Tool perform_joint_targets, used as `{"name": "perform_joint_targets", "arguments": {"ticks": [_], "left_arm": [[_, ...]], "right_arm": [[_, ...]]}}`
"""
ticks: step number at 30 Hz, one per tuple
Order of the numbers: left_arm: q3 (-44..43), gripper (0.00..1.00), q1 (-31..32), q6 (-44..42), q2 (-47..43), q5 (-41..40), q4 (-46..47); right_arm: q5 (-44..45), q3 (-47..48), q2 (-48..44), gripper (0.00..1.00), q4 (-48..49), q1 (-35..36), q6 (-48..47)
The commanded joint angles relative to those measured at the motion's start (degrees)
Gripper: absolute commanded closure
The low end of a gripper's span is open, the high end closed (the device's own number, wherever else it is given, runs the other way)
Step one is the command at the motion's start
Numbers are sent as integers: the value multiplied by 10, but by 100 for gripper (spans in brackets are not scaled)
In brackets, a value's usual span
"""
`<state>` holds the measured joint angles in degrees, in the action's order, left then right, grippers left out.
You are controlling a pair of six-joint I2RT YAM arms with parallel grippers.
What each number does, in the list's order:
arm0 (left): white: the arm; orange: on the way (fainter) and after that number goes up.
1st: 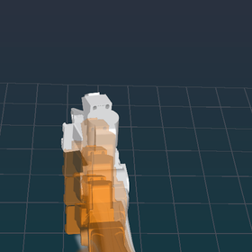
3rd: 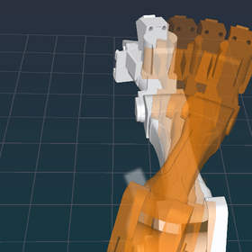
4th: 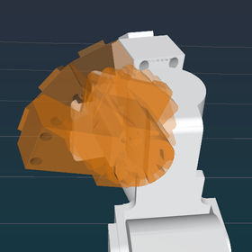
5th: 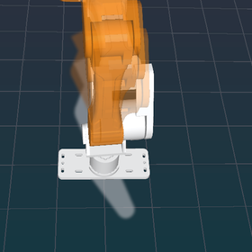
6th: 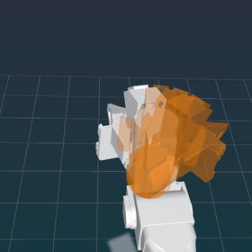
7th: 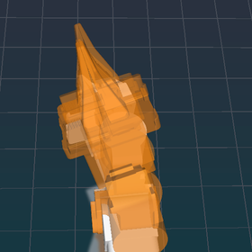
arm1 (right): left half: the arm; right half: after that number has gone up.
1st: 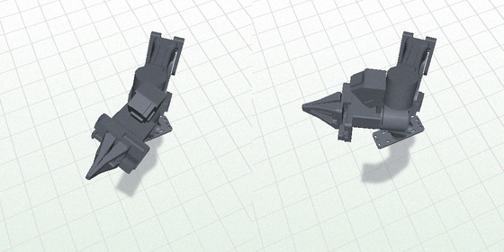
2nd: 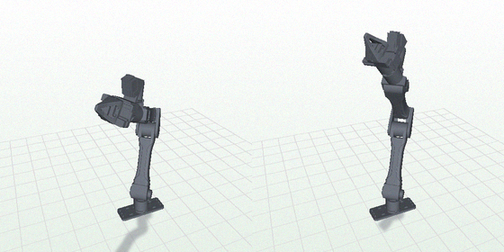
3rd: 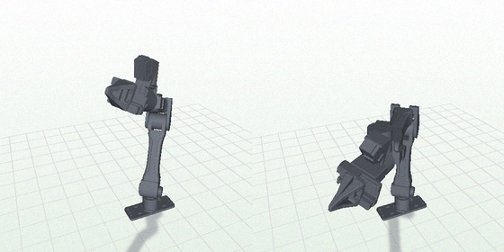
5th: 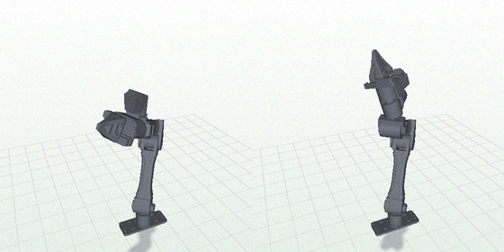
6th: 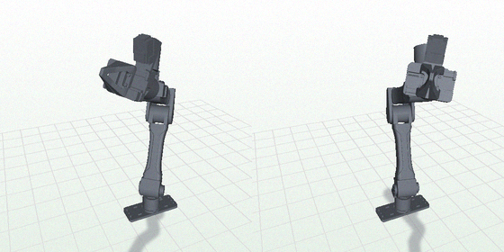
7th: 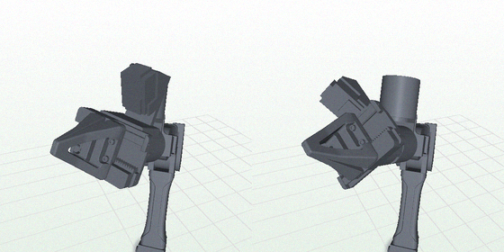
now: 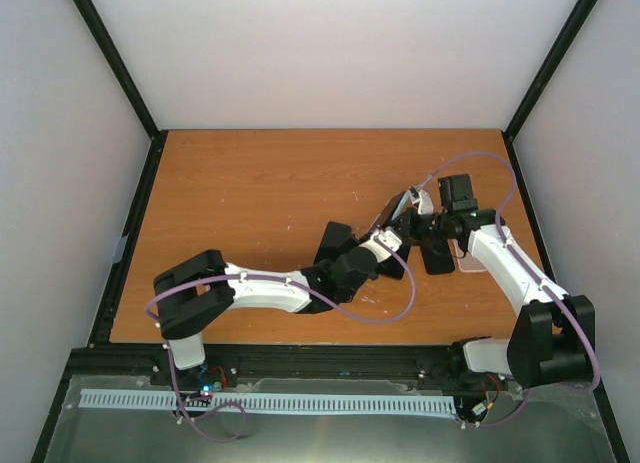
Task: Take the phone out of the phone case
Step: Remove the phone case from the phone, then place the phone at the center of the board.
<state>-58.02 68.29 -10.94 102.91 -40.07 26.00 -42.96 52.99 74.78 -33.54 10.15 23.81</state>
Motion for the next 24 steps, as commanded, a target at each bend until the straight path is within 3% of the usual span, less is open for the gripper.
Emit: {"name": "perform_joint_targets", "arguments": {"ticks": [1,4,16,24], "left_arm": [[24,95,-28,-16,-27,-61,-2],[40,100,-30,-2,-64,-62,-5],[99,100,-68,145,-235,-2,-74],[132,100,-86,182,-303,5,-90]], "right_arm": [[-47,-7,-37,97,-44,3,-19],[-14,-9,-40,97,-47,3,-34],[122,-14,-42,97,-50,-1,-82],[132,-21,-52,97,-45,-6,-85]]}}
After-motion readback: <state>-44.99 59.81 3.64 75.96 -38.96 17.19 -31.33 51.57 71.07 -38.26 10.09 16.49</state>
